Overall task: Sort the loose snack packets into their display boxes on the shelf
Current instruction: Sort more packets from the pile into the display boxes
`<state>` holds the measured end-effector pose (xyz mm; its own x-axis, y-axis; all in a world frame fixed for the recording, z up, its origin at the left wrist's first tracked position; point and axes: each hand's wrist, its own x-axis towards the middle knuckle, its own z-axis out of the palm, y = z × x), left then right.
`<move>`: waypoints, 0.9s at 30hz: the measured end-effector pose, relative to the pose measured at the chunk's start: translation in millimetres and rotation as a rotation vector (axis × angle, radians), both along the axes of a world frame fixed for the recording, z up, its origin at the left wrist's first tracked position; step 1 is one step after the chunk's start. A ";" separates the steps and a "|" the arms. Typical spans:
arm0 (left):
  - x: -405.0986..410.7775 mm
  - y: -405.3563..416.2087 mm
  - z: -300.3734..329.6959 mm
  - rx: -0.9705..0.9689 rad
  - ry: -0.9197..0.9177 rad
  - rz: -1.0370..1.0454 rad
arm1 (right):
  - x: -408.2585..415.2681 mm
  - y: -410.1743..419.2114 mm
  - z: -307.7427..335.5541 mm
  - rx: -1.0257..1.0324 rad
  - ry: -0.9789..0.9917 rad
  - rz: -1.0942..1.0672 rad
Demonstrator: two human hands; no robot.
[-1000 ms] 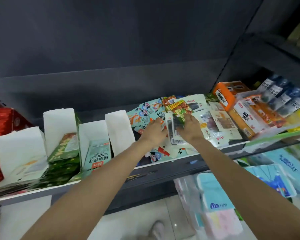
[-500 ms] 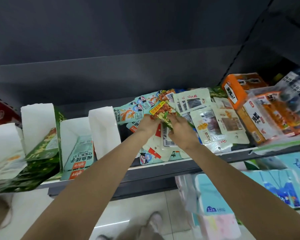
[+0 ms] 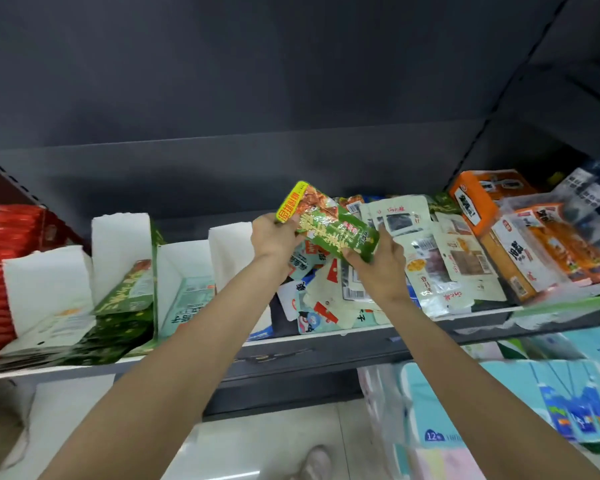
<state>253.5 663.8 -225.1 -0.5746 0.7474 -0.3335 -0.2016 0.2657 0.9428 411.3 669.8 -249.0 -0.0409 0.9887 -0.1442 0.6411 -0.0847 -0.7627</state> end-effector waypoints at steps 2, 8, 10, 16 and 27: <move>-23.4 -24.4 15.3 0.065 -0.016 0.034 | -14.6 -8.4 16.9 -0.222 0.351 -0.151; -99.7 -96.6 39.1 0.114 0.094 0.023 | -83.2 -59.6 55.5 -0.256 0.848 -0.024; -128.9 -118.6 44.1 0.051 0.354 0.005 | -107.9 -73.4 67.0 -0.176 0.765 0.013; -207.2 -180.4 54.2 0.089 0.993 -0.194 | -169.7 -116.4 99.8 0.350 0.348 0.332; -256.4 -217.4 35.9 0.011 0.883 -0.616 | -252.2 -175.6 78.9 0.731 -0.690 0.808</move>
